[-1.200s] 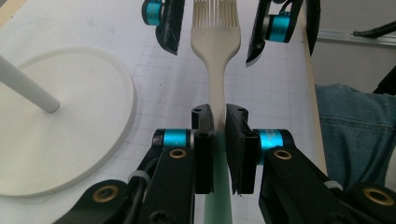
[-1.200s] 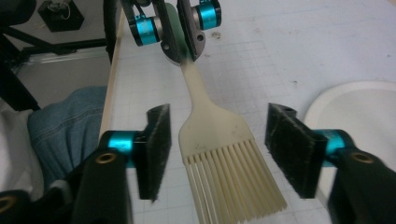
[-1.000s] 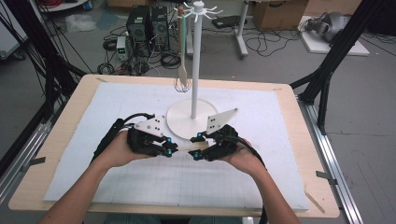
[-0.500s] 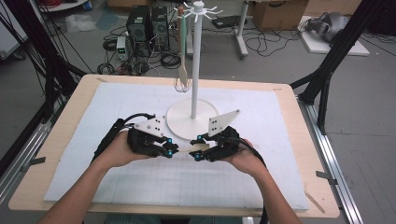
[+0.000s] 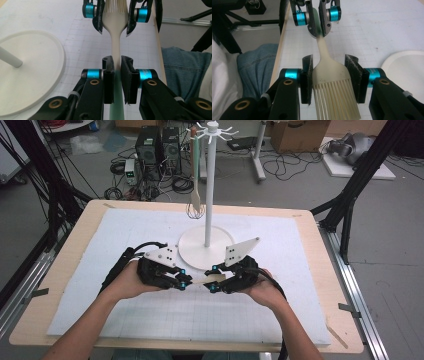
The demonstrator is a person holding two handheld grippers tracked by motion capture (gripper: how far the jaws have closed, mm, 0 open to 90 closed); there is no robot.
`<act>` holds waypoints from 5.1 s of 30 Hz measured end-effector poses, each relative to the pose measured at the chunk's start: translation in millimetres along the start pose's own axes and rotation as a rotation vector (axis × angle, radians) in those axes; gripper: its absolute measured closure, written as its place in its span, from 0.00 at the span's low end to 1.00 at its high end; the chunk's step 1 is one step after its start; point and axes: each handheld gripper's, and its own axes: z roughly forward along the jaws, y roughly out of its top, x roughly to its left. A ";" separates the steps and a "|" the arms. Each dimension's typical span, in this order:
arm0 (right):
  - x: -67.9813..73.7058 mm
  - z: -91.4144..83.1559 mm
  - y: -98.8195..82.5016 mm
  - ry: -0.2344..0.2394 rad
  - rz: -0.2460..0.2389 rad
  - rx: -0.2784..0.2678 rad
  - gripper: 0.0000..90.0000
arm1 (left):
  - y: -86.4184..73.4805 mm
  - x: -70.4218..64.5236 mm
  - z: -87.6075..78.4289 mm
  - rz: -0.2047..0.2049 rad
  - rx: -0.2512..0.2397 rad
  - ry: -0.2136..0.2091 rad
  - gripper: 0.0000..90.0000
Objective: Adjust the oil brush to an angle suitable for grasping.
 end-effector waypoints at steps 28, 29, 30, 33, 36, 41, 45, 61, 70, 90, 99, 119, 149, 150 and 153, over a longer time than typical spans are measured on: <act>3.3 -23.8 -6.5 -0.048 0.005 -0.071 0.67 | -20.6 2.4 -10.2 -0.054 -0.015 0.003 0.70; 3.4 -25.3 -7.1 -0.046 0.008 -0.075 0.67 | -21.7 2.5 -11.5 -0.052 -0.014 0.003 0.70; 3.4 -26.9 -7.6 -0.051 0.009 -0.080 0.67 | -22.8 2.5 -12.5 -0.056 -0.014 0.010 0.70; 3.5 -29.6 -8.5 -0.053 0.010 -0.090 0.67 | -25.8 3.2 -15.1 -0.070 -0.020 0.017 0.71; 3.7 -31.7 -8.7 -0.054 0.009 -0.102 0.67 | -27.7 4.3 -16.6 -0.067 -0.011 0.023 0.71; 4.0 -34.0 -8.8 -0.059 0.013 -0.120 0.67 | -29.1 5.8 -17.4 -0.077 -0.020 0.023 0.73; 3.4 -34.9 -9.5 -0.059 0.017 -0.129 0.67 | -29.3 6.6 -16.6 -0.068 -0.014 0.013 0.77; -3.9 -25.6 -26.1 -0.027 0.081 -0.079 0.64 | -28.7 2.4 -12.0 -0.037 0.010 -0.009 0.84; -4.5 -21.0 -28.4 -0.020 0.084 -0.042 0.61 | -29.7 1.0 -12.3 -0.040 0.005 -0.016 0.85; -4.5 -5.6 -5.4 0.005 0.028 0.016 0.61 | -26.9 -1.5 -7.3 -0.020 0.042 0.007 0.84; -6.3 1.0 -2.5 0.031 0.007 0.063 0.77 | -20.8 -3.7 -10.2 -0.003 0.042 0.007 0.84; -2.0 2.7 -7.8 0.104 -0.007 0.063 0.91 | -19.0 -5.4 -9.7 -0.002 0.043 -0.014 0.83; 2.5 -3.2 -8.9 0.024 -0.052 0.043 0.91 | -27.1 1.1 -19.4 -0.071 0.007 -0.014 0.83; 2.4 -3.1 -9.4 0.029 -0.048 0.046 0.91 | -26.9 0.1 -19.3 -0.060 0.012 -0.008 0.83; 1.6 -2.1 -10.2 0.036 -0.044 0.055 0.90 | -26.8 -0.8 -18.5 -0.043 0.015 -0.011 0.84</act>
